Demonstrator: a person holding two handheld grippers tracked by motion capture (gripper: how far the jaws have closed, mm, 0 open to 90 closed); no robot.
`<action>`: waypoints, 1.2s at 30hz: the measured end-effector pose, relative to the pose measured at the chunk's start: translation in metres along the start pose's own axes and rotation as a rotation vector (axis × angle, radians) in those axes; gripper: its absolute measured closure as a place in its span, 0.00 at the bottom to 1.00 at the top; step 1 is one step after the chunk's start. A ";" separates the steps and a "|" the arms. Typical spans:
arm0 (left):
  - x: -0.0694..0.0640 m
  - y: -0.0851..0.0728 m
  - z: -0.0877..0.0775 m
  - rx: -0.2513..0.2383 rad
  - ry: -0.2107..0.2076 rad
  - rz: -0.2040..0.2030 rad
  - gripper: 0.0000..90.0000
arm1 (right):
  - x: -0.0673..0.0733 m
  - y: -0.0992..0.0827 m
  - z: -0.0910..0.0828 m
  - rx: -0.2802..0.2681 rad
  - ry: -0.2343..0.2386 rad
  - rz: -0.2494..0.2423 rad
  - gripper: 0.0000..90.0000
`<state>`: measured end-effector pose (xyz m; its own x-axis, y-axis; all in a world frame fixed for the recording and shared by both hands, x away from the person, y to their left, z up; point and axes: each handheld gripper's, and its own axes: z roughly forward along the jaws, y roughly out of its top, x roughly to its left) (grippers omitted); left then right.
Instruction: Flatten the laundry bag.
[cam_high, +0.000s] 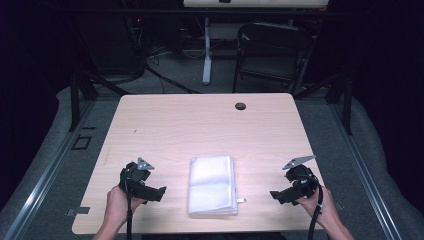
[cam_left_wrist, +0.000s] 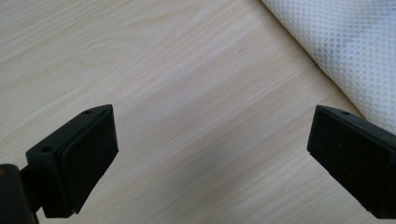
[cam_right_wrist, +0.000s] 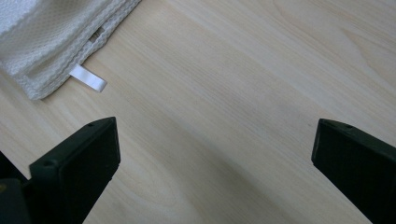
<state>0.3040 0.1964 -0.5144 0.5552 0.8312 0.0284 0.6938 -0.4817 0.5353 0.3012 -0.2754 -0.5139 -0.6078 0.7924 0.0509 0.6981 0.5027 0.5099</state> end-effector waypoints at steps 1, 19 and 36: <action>0.000 0.000 0.000 0.002 -0.001 0.000 0.02 | 0.000 0.000 0.001 0.000 0.003 0.004 0.01; -0.023 0.011 0.000 -0.017 -0.055 0.065 0.04 | 0.003 0.002 0.002 0.018 0.018 -0.014 0.03; -0.064 0.025 0.010 -0.040 -0.133 0.196 0.10 | 0.006 0.004 0.006 0.029 0.042 -0.015 0.04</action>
<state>0.2900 0.1282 -0.5116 0.7351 0.6775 0.0253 0.5492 -0.6169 0.5637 0.3021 -0.2664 -0.5172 -0.6333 0.7698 0.0794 0.6989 0.5248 0.4859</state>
